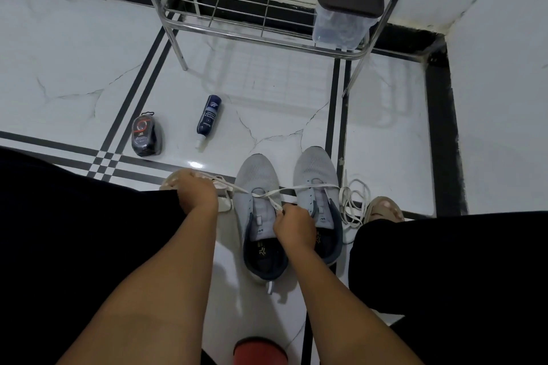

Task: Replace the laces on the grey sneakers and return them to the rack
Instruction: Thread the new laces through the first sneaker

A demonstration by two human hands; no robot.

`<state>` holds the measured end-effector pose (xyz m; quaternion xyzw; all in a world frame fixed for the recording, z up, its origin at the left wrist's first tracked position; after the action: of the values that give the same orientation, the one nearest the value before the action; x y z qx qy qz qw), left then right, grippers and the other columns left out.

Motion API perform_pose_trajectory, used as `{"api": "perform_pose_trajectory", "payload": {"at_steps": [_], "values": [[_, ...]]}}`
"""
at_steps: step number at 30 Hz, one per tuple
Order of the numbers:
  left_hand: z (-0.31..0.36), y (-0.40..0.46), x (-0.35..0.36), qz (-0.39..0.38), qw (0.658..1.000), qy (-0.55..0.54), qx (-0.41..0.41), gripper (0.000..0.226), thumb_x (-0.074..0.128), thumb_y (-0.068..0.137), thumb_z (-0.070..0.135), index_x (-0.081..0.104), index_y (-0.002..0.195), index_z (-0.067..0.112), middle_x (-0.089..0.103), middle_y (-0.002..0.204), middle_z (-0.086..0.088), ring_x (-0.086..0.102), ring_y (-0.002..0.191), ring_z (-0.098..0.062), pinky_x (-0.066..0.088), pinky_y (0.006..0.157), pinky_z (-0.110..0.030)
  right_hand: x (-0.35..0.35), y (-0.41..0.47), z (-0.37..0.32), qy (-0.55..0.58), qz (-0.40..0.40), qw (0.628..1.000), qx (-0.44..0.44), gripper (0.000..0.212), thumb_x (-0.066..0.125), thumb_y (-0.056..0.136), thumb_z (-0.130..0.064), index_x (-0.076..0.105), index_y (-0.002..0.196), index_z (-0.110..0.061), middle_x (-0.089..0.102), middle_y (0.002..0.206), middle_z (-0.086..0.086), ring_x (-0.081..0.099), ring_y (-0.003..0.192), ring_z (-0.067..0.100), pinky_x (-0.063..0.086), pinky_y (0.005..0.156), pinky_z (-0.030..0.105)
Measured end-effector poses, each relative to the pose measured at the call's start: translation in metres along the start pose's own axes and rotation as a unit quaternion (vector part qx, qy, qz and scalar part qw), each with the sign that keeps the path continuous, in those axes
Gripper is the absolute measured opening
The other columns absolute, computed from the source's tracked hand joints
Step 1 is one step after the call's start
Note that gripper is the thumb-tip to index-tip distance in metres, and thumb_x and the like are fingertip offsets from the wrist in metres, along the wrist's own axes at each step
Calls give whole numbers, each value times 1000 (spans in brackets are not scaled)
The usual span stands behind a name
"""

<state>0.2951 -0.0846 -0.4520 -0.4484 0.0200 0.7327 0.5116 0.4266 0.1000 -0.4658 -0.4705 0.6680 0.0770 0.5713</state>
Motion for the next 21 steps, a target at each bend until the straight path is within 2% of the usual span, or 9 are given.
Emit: {"api": "perform_pose_trajectory", "payload": {"at_steps": [2, 5, 8, 11, 14, 15, 17, 19, 21], "values": [[-2, 3, -6, 26, 999, -38, -19, 23, 41, 98, 13, 52, 116, 4, 61, 117, -19, 59, 104, -37, 44, 86, -37, 1, 1, 1, 3, 0, 1000, 3, 24, 46, 95, -23, 65, 98, -9, 66, 100, 10, 63, 91, 28, 40, 63, 27], [-2, 1, -6, 33, 999, -21, -21, 31, 42, 98, 15, 47, 125, 3, 53, 129, -20, 53, 115, -40, 43, 93, -42, 3, 1, 3, 18, -12, 1000, 2, 26, 47, 95, -29, 64, 92, -10, 66, 95, 9, 63, 87, 28, 40, 62, 26], [-3, -10, 9, 6, 991, 129, 39, 43, 52, 95, 29, 44, 131, 8, 38, 142, -17, 42, 124, -39, 41, 96, -49, 1, 4, 4, 118, -27, 992, 35, 43, 45, 95, -46, 60, 72, -14, 63, 74, 3, 58, 70, 22, 40, 55, 27], [-8, -28, 37, -90, 952, 252, 150, 40, 53, 92, 39, 54, 121, 11, 47, 132, -15, 46, 119, -35, 44, 90, -44, 1, 18, 3, 272, -44, 954, 118, 43, 44, 97, -46, 53, 65, -19, 58, 69, -1, 55, 71, 21, 41, 61, 27], [-27, -39, 60, -235, 922, 268, 153, 48, 54, 87, 45, 51, 121, 11, 55, 125, -13, 54, 113, -31, 48, 88, -40, 12, 29, -2, 320, -82, 934, 141, 15, 58, 89, -37, 64, 86, -23, 68, 90, 1, 63, 89, 23, 52, 84, 32], [-33, -41, 62, -267, 919, 260, 131, 54, 57, 85, 47, 49, 124, 11, 52, 127, -13, 54, 114, -31, 48, 90, -40, 15, 31, -2, 357, -85, 917, 154, 11, 62, 88, -31, 65, 92, -22, 68, 92, 2, 63, 88, 22, 53, 82, 31], [-37, -42, 62, -285, 918, 251, 111, 61, 61, 81, 46, 45, 129, 11, 48, 129, -13, 52, 115, -31, 49, 90, -40, 18, 30, -5, 449, -92, 870, 179, 7, 66, 87, -20, 63, 94, -18, 64, 80, 3, 57, 70, 17, 50, 64, 26], [-37, -42, 60, -288, 916, 257, 111, 64, 62, 80, 45, 43, 131, 12, 47, 129, -13, 52, 115, -31, 48, 87, -38, 18, 34, -8, 525, -117, 823, 183, 6, 64, 90, -13, 60, 87, -15, 53, 66, 0, 43, 53, 10, 37, 48, 20], [-37, -41, 60, -288, 915, 259, 111, 63, 62, 81, 43, 42, 132, 11, 47, 127, -14, 52, 114, -31, 46, 85, -36, 16, 39, -12, 559, -127, 798, 185, 12, 60, 93, -10, 57, 82, -15, 49, 63, 0, 38, 50, 8, 31, 48, 20]]}}
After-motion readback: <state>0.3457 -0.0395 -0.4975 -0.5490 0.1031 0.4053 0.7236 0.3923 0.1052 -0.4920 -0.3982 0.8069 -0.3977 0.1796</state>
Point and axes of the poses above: each hand's wrist, its own y-axis towards the middle knuckle, its own x-axis out of the palm, z = x × y, the point moved 5 cm from there along y, towards the middle knuckle
